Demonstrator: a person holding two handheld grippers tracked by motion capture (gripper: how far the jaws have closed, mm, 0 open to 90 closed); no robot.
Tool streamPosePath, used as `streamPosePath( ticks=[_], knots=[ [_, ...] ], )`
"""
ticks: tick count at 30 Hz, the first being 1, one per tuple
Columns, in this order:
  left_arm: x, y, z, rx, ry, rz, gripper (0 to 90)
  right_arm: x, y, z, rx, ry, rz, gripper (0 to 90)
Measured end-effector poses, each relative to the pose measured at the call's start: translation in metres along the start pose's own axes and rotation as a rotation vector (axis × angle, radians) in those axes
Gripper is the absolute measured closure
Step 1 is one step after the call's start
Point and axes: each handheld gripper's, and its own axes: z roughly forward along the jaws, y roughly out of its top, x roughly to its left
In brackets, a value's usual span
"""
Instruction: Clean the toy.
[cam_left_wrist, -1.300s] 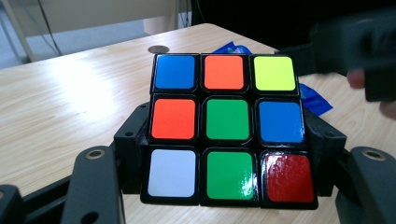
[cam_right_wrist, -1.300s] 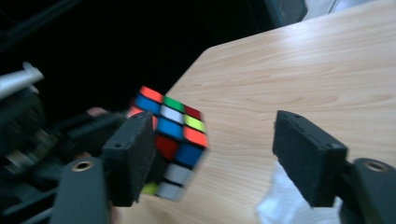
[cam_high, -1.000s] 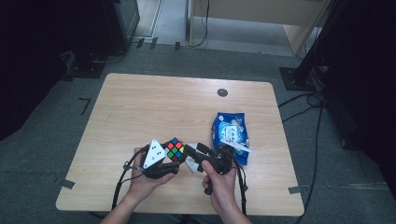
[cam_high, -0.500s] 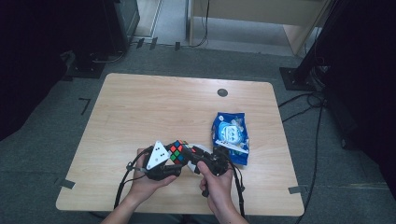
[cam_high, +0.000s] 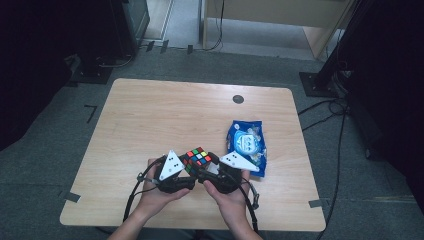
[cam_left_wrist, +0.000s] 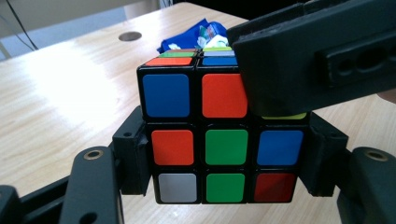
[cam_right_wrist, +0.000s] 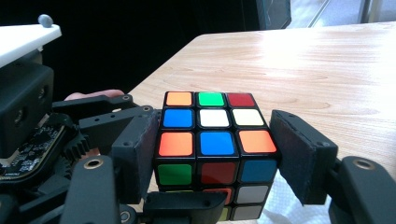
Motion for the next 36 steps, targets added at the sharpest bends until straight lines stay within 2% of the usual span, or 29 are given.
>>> streamPosePath(
  ticks=[5, 8, 11, 14, 15, 18, 20, 21, 24, 25, 26, 27, 28, 30, 31, 33, 36],
  knots=[
    [-0.001, -0.001, 0.003, 0.022, -0.002, 0.004, 32.1, 0.001, -0.001, 0.000, -0.006, -0.006, -0.007, 35.4],
    [-0.002, -0.003, 0.006, 0.043, 0.003, 0.019, 32.6, 0.001, 0.001, -0.003, -0.030, -0.005, -0.010, 35.3],
    [-0.002, -0.002, 0.003, 0.017, 0.007, 0.008, 33.4, 0.004, 0.000, -0.003, -0.028, -0.001, -0.016, 35.3],
    [-0.001, -0.001, 0.002, 0.013, 0.006, 0.008, 33.4, 0.004, 0.000, -0.003, -0.031, 0.001, -0.014, 35.3],
    [-0.001, -0.002, 0.002, 0.019, 0.016, 0.019, 33.7, 0.003, 0.000, -0.002, -0.022, 0.010, 0.005, 35.2],
    [-0.001, -0.002, 0.000, 0.016, 0.033, 0.039, 34.0, 0.000, 0.000, 0.000, -0.017, 0.032, 0.014, 34.8],
    [0.002, -0.001, -0.002, 0.010, 0.035, 0.035, 34.0, 0.000, 0.001, 0.000, -0.019, 0.047, 0.004, 32.7],
    [0.007, 0.000, -0.005, 0.007, 0.039, 0.024, 34.1, -0.001, 0.004, -0.002, -0.039, 0.038, -0.008, 24.5],
    [0.014, 0.000, -0.008, 0.012, 0.061, 0.025, 34.1, -0.004, 0.007, -0.004, -0.057, 0.055, -0.004, 21.3],
    [0.022, -0.001, -0.012, 0.005, 0.070, 0.001, 34.1, -0.008, 0.006, -0.006, -0.067, 0.021, -0.016, 24.9],
    [0.022, -0.001, -0.012, 0.005, 0.070, 0.001, 34.1, -0.008, 0.006, -0.006, -0.067, 0.021, -0.016, 24.9],
    [0.030, -0.001, -0.016, 0.002, 0.088, -0.019, 34.1, -0.017, 0.003, -0.005, -0.070, -0.019, -0.013, 28.1],
    [0.030, -0.001, -0.016, 0.002, 0.088, -0.019, 34.1, -0.017, 0.003, -0.005, -0.070, -0.019, -0.013, 28.1],
    [0.037, -0.002, -0.020, 0.002, 0.097, -0.032, 34.1, -0.028, -0.002, -0.002, -0.057, -0.043, 0.004, 31.7],
    [0.039, -0.002, -0.021, 0.001, 0.103, -0.035, 34.1, -0.033, -0.005, 0.001, -0.045, -0.061, -0.007, 32.6],
    [0.043, -0.002, -0.022, 0.000, 0.108, -0.042, 34.1, -0.039, -0.013, 0.010, 0.006, -0.096, -0.026, 33.5],
    [0.045, -0.003, -0.023, 0.000, 0.112, -0.048, 34.1, -0.045, -0.027, 0.027, 0.100, -0.161, -0.092, 35.7]
  ],
)
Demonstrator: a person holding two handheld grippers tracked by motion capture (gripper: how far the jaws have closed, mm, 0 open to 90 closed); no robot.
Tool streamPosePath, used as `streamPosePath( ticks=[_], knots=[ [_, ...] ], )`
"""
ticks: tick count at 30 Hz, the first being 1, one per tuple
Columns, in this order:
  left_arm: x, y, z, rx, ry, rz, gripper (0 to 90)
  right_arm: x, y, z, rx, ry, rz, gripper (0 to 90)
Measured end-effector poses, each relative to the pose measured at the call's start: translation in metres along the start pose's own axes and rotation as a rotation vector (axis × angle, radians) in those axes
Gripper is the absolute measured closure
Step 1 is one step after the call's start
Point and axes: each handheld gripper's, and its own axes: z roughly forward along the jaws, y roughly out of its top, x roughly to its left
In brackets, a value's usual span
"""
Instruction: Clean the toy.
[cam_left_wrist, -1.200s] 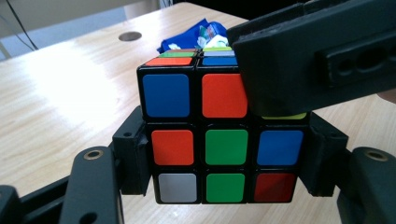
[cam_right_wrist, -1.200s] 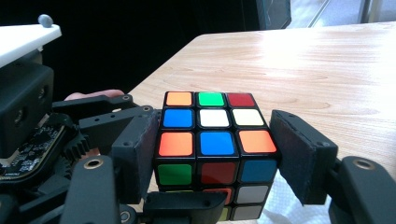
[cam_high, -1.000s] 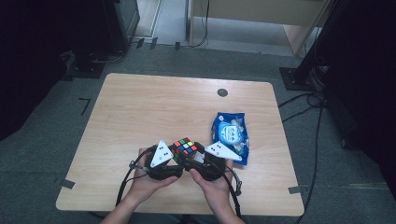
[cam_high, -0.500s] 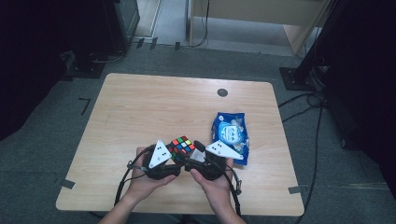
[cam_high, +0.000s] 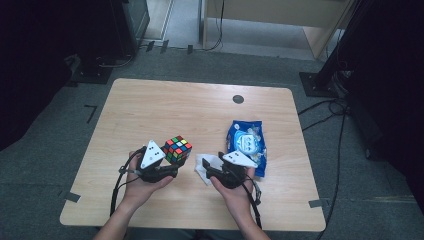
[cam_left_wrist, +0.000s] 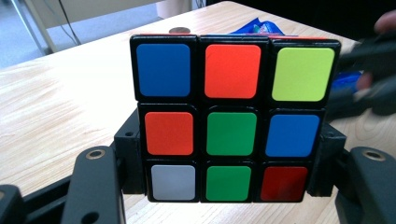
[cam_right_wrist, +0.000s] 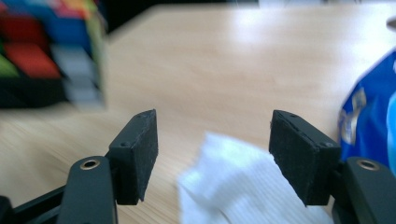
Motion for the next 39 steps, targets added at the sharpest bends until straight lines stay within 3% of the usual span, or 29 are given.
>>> streamPosePath(
  ticks=[2, 9, 17, 20, 21, 22, 24, 25, 30, 32, 37, 39],
  knots=[
    [0.000, 0.000, 0.000, 0.001, -0.001, 0.002, 34.0, 0.000, -0.008, 0.011, 0.047, -0.035, -0.048, 37.0],
    [-0.003, 0.000, 0.002, 0.001, -0.008, 0.010, 34.0, -0.004, -0.023, 0.032, 0.136, -0.096, -0.091, 37.3],
    [-0.006, 0.000, 0.002, -0.002, -0.016, 0.016, 34.0, -0.011, -0.028, 0.038, 0.181, -0.074, -0.093, 43.9],
    [-0.007, 0.000, 0.002, -0.002, -0.018, 0.016, 34.0, -0.012, -0.028, 0.038, 0.182, -0.081, -0.100, 49.4],
    [-0.007, 0.000, 0.003, -0.001, -0.021, 0.021, 34.0, -0.013, -0.028, 0.036, 0.180, -0.090, -0.097, 58.5],
    [-0.007, 0.000, 0.003, -0.001, -0.021, 0.021, 34.0, -0.013, -0.028, 0.036, 0.180, -0.090, -0.097, 58.5],
    [-0.008, 0.000, 0.002, -0.003, -0.021, 0.024, 34.0, -0.016, -0.029, 0.034, 0.175, -0.078, -0.083, 70.8],
    [-0.008, 0.000, 0.002, -0.004, -0.024, 0.024, 34.0, -0.020, -0.029, 0.032, 0.175, -0.051, -0.049, 81.4],
    [-0.009, -0.001, 0.003, -0.004, -0.028, 0.020, 34.0, -0.025, -0.026, 0.028, 0.170, 0.006, -0.007, 85.6],
    [-0.009, -0.001, 0.004, -0.001, -0.030, 0.022, 34.0, -0.024, -0.021, 0.022, 0.139, 0.026, 0.000, 85.9],
    [-0.011, -0.002, 0.006, 0.005, -0.036, 0.024, 34.0, -0.013, 0.005, -0.004, 0.036, 0.075, -0.034, 85.9],
    [-0.012, -0.002, 0.006, 0.008, -0.036, 0.030, 34.0, -0.012, 0.009, -0.008, 0.021, 0.082, -0.037, 85.8]
  ],
)
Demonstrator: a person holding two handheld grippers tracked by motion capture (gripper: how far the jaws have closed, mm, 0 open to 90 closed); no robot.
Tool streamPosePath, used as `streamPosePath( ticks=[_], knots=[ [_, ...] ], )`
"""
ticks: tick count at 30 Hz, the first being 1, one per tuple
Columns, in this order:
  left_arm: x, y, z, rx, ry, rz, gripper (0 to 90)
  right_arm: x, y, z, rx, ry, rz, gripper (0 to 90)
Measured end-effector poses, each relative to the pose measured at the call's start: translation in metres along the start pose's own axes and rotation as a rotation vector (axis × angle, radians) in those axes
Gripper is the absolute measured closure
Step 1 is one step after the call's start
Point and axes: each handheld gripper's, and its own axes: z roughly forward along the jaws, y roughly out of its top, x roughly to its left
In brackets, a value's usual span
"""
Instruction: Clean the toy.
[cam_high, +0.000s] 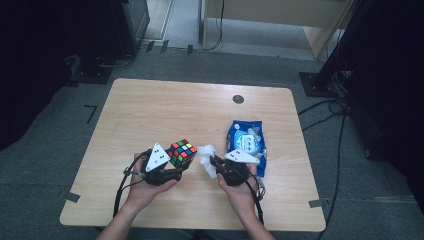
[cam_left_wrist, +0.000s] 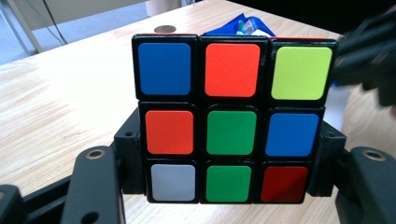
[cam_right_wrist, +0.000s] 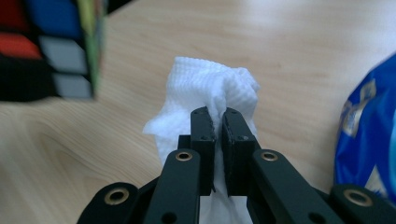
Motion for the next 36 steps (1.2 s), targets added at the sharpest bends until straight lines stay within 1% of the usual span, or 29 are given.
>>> streamPosePath(
  ticks=[1, 2, 3, 4, 5, 8, 9, 10, 11, 12, 15, 17, 19, 21, 23, 25, 27, 28, 29, 30, 31, 32, 35, 36],
  knots=[
    [0.000, 0.000, 0.000, 0.001, -0.002, -0.002, 34.0, 0.002, 0.004, -0.004, -0.014, 0.003, -0.010, 85.8],
    [-0.001, -0.001, 0.002, 0.005, -0.005, 0.002, 34.0, 0.005, 0.010, -0.013, -0.045, 0.015, -0.014, 85.6],
    [-0.001, -0.001, 0.002, 0.005, -0.005, 0.002, 34.0, 0.005, 0.010, -0.013, -0.045, 0.015, -0.014, 85.6],
    [-0.002, -0.001, 0.002, 0.009, -0.007, 0.004, 34.0, 0.008, 0.016, -0.021, -0.074, 0.016, -0.013, 85.6],
    [-0.003, -0.001, 0.003, 0.011, -0.009, 0.006, 34.0, 0.008, 0.016, -0.021, -0.074, 0.016, -0.013, 85.6],
    [-0.006, -0.003, 0.007, 0.019, -0.017, 0.009, 34.0, 0.015, 0.024, -0.032, -0.116, 0.033, -0.023, 85.6],
    [-0.008, -0.004, 0.008, 0.024, -0.022, 0.013, 34.0, 0.018, 0.027, -0.036, -0.124, 0.046, -0.025, 85.5],
    [-0.010, -0.004, 0.010, 0.029, -0.026, 0.018, 34.0, 0.026, 0.031, -0.042, -0.152, 0.081, -0.038, 85.2],
    [-0.012, -0.005, 0.011, 0.036, -0.034, 0.025, 34.0, 0.026, 0.031, -0.042, -0.152, 0.081, -0.038, 85.2],
    [-0.015, -0.006, 0.013, 0.036, -0.041, 0.027, 34.0, 0.030, 0.032, -0.044, -0.163, 0.099, -0.047, 85.0],
    [-0.024, -0.006, 0.016, 0.041, -0.063, 0.052, 34.0, 0.043, 0.034, -0.046, -0.171, 0.151, -0.073, 84.5],
    [-0.029, -0.006, 0.017, 0.034, -0.076, 0.070, 34.0, 0.050, 0.033, -0.043, -0.157, 0.167, -0.090, 84.2],
    [-0.033, -0.005, 0.016, 0.026, -0.086, 0.085, 34.0, 0.052, 0.031, -0.039, -0.139, 0.172, -0.099, 84.1],
    [-0.034, -0.005, 0.017, 0.033, -0.082, 0.094, 34.0, 0.051, 0.028, -0.036, -0.134, 0.175, -0.088, 84.0],
    [-0.033, -0.006, 0.017, 0.035, -0.088, 0.096, 34.0, 0.048, 0.027, -0.034, -0.130, 0.179, -0.082, 83.9],
    [-0.034, -0.006, 0.017, 0.028, -0.094, 0.098, 34.0, 0.047, 0.027, -0.034, -0.127, 0.172, -0.079, 83.7],
    [-0.035, -0.006, 0.015, 0.019, -0.102, 0.110, 34.0, 0.043, 0.027, -0.033, -0.126, 0.161, -0.076, 83.6],
    [-0.036, -0.005, 0.013, 0.008, -0.098, 0.129, 34.0, 0.041, 0.027, -0.033, -0.127, 0.157, -0.072, 83.5],
    [-0.036, -0.005, 0.013, 0.008, -0.098, 0.129, 34.0, 0.041, 0.027, -0.033, -0.127, 0.157, -0.072, 83.5],
    [-0.036, -0.004, 0.012, 0.004, -0.096, 0.133, 34.0, 0.035, 0.027, -0.032, -0.119, 0.145, -0.058, 83.4],
    [-0.036, -0.004, 0.012, 0.004, -0.096, 0.133, 34.0, 0.035, 0.027, -0.032, -0.119, 0.145, -0.058, 83.4],
    [-0.035, -0.004, 0.011, 0.002, -0.094, 0.134, 34.0, 0.032, 0.026, -0.031, -0.115, 0.136, -0.051, 83.4],
    [-0.033, -0.002, 0.009, -0.005, -0.091, 0.137, 34.0, 0.020, 0.024, -0.028, -0.094, 0.116, -0.005, 83.3],
    [-0.032, -0.002, 0.008, -0.011, -0.090, 0.134, 34.0, 0.012, 0.022, -0.025, -0.080, 0.088, 0.009, 83.4]
  ],
)
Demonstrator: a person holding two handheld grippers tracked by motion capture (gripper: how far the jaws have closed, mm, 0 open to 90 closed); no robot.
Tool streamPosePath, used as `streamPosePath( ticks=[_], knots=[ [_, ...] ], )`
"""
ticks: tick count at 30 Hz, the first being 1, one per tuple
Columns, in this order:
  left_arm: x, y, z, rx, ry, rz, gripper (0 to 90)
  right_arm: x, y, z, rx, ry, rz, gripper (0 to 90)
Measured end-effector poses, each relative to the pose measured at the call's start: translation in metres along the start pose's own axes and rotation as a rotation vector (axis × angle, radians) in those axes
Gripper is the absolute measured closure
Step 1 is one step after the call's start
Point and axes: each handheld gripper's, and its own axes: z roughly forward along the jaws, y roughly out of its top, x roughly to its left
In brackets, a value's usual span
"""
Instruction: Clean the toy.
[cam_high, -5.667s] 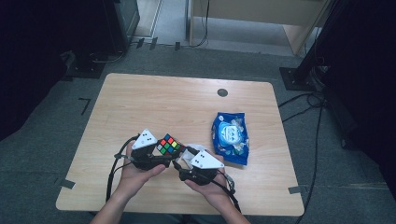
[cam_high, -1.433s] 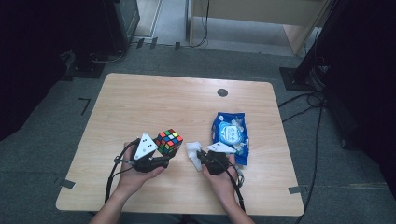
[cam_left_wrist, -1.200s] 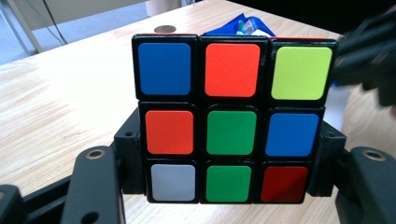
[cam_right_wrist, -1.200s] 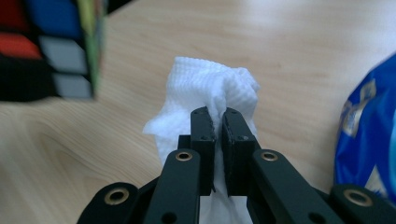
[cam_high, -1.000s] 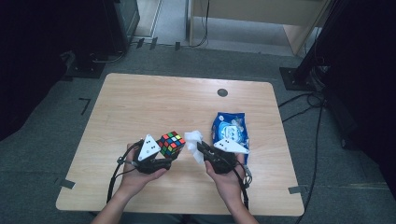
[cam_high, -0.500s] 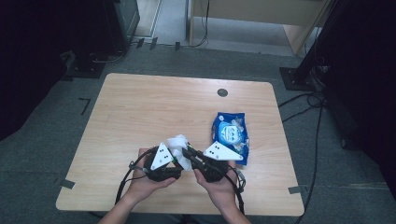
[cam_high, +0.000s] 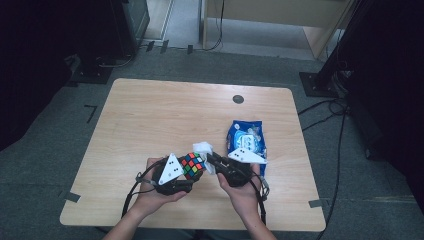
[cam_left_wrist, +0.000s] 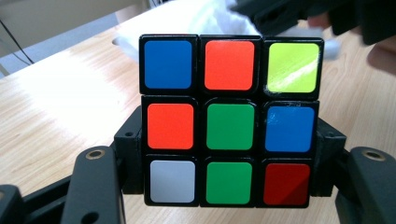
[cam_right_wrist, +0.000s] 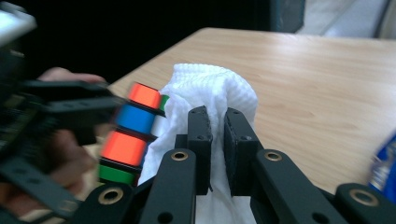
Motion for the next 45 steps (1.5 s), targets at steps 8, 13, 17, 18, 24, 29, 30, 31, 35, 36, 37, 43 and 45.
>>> streamPosePath(
  ticks=[8, 13, 17, 18, 24, 29, 30, 31, 35, 36, 37, 43, 45],
  knots=[
    [0.005, -0.003, 0.002, 0.029, -0.002, -0.012, 34.0, 0.002, 0.007, -0.012, -0.069, 0.000, 0.009, 83.9],
    [-0.001, -0.002, 0.005, 0.030, -0.014, 0.005, 34.0, 0.033, 0.015, -0.020, -0.104, 0.102, -0.055, 83.9],
    [-0.006, 0.000, 0.004, 0.021, -0.022, 0.023, 34.1, 0.047, 0.013, -0.015, -0.082, 0.135, -0.105, 83.8],
    [-0.006, 0.001, 0.002, 0.013, -0.017, 0.027, 34.0, 0.045, 0.009, -0.011, -0.068, 0.128, -0.100, 83.6],
    [-0.005, 0.000, 0.004, 0.034, -0.006, 0.030, 34.1, 0.031, 0.003, -0.005, -0.065, 0.140, -0.055, 82.9],
    [-0.005, 0.001, 0.003, 0.024, -0.006, 0.033, 34.1, 0.022, 0.002, -0.004, -0.064, 0.178, 0.014, 82.9],
    [-0.005, 0.001, 0.002, 0.022, -0.007, 0.034, 34.1, 0.020, 0.002, -0.004, -0.062, 0.182, 0.031, 83.0],
    [-0.005, 0.001, 0.002, 0.019, -0.007, 0.035, 34.1, 0.018, 0.002, -0.003, -0.063, 0.183, 0.037, 82.9],
    [-0.005, 0.002, 0.001, 0.013, -0.009, 0.040, 34.2, 0.014, 0.001, -0.003, -0.060, 0.192, 0.067, 82.9],
    [-0.005, 0.002, 0.001, 0.012, -0.009, 0.043, 34.2, 0.011, 0.001, -0.003, -0.060, 0.205, 0.095, 82.9],
    [-0.005, 0.002, 0.000, 0.011, -0.009, 0.044, 34.2, 0.011, 0.001, -0.003, -0.060, 0.205, 0.095, 82.9],
    [-0.004, 0.004, -0.004, -0.014, -0.016, 0.047, 34.2, 0.002, 0.000, -0.003, -0.062, 0.206, 0.140, 83.3],
    [-0.004, 0.005, -0.005, -0.022, -0.015, 0.044, 34.2, -0.001, -0.003, -0.001, -0.056, 0.213, 0.164, 83.5]
  ],
)
